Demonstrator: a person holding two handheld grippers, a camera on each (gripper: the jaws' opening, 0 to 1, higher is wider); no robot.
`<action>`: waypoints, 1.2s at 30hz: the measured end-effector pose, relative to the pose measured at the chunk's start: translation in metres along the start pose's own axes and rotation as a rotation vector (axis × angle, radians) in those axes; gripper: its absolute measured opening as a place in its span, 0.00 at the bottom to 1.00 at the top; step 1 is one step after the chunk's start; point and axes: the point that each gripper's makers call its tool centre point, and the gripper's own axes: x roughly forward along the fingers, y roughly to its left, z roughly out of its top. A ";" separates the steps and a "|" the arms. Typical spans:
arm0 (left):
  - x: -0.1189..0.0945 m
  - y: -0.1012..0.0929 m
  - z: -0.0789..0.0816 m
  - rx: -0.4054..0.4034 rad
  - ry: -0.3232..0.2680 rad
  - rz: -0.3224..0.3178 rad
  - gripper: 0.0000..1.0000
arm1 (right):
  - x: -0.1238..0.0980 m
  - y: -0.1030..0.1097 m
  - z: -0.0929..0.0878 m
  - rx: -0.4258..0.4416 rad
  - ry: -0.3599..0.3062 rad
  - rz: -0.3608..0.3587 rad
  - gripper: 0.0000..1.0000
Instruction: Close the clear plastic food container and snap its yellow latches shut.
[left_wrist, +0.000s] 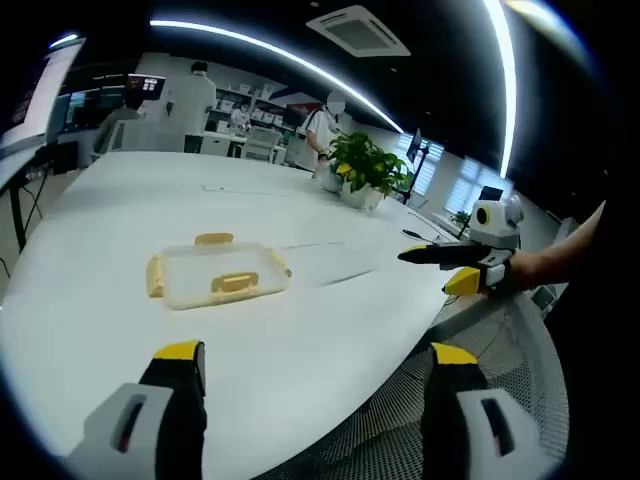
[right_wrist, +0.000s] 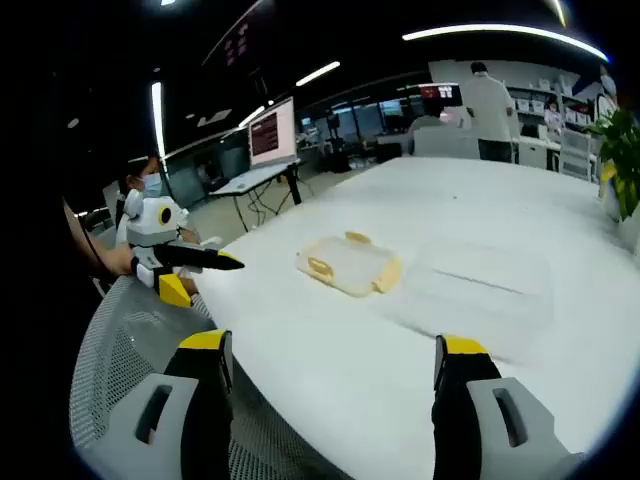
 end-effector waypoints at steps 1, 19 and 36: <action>0.000 0.000 0.000 -0.001 0.001 0.001 0.88 | 0.001 0.005 -0.004 0.013 0.005 0.018 0.84; 0.000 0.002 -0.006 0.002 0.035 0.020 0.84 | 0.003 0.000 -0.008 0.086 0.055 0.020 0.86; 0.001 0.000 -0.008 -0.002 0.048 0.003 0.80 | 0.003 -0.002 -0.019 0.056 0.098 0.001 0.78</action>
